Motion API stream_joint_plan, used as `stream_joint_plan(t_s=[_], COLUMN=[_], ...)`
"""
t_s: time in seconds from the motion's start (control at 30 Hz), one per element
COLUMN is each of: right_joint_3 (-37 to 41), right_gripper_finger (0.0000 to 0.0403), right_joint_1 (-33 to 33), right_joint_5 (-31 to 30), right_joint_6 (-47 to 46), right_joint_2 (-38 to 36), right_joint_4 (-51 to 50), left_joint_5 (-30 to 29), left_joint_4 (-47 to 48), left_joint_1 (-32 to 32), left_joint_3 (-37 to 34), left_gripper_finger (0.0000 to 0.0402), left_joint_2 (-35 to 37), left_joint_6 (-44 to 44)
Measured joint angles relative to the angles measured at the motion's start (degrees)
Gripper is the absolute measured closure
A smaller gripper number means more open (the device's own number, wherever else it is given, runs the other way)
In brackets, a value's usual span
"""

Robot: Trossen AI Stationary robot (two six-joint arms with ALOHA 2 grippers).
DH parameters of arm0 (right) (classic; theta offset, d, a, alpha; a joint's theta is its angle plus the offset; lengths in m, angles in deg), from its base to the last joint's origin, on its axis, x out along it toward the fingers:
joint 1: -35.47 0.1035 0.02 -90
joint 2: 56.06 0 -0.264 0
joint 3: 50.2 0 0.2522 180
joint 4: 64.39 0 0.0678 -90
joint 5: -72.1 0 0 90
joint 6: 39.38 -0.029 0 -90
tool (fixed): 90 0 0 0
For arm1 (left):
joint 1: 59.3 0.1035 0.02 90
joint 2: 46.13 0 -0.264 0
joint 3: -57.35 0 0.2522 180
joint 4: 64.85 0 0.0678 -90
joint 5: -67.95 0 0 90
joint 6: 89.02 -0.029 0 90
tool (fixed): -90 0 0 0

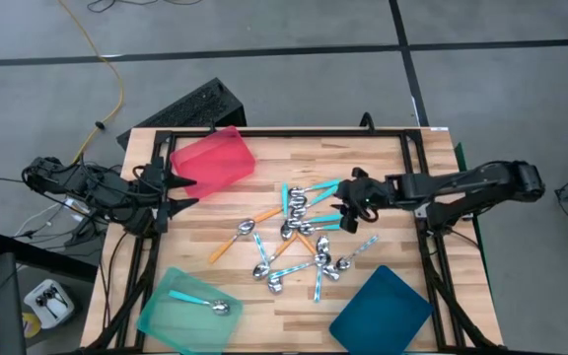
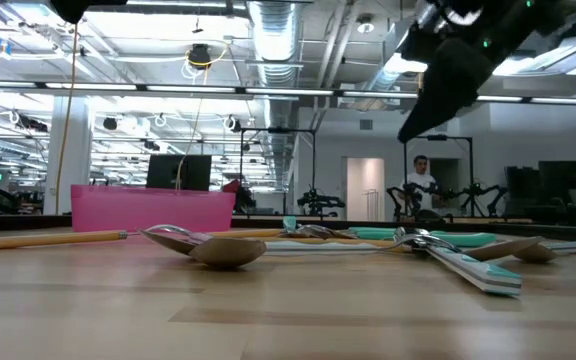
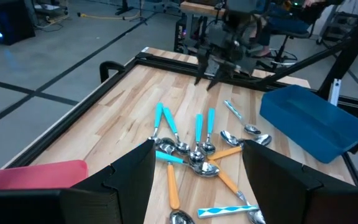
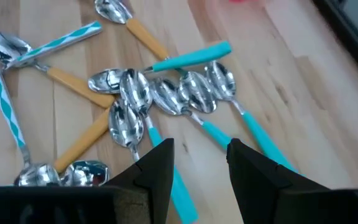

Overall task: Sort silverware by color (type)
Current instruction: Put the blue patterned spoon into the blue bin

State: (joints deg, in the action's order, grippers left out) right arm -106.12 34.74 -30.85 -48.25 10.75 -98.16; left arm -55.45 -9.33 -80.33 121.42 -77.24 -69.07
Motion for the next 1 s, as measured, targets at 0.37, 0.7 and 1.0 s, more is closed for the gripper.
stream_joint_plan(t_s=[0.37, 0.7, 1.0], right_joint_3=[8.85, 12.67, 11.69], right_gripper_finger=[0.0233, 0.0233, 0.0228], right_joint_1=[-1.32, -2.41, -2.21], right_joint_5=[1.24, 0.60, 0.94], right_joint_6=[-0.03, 0.72, 4.36], right_joint_2=[0.02, 1.36, 12.75], right_joint_4=[13.55, 22.37, 33.25], left_joint_5=[-0.50, -1.81, -1.95], left_joint_4=[0.00, -0.01, 0.15], left_joint_1=[0.00, 0.00, 0.00], left_joint_3=[0.00, 0.00, 0.00], left_gripper_finger=[0.0175, 0.0175, 0.0175], left_joint_2=[0.00, 0.00, -0.23], left_joint_6=[-0.21, -0.23, -0.23])
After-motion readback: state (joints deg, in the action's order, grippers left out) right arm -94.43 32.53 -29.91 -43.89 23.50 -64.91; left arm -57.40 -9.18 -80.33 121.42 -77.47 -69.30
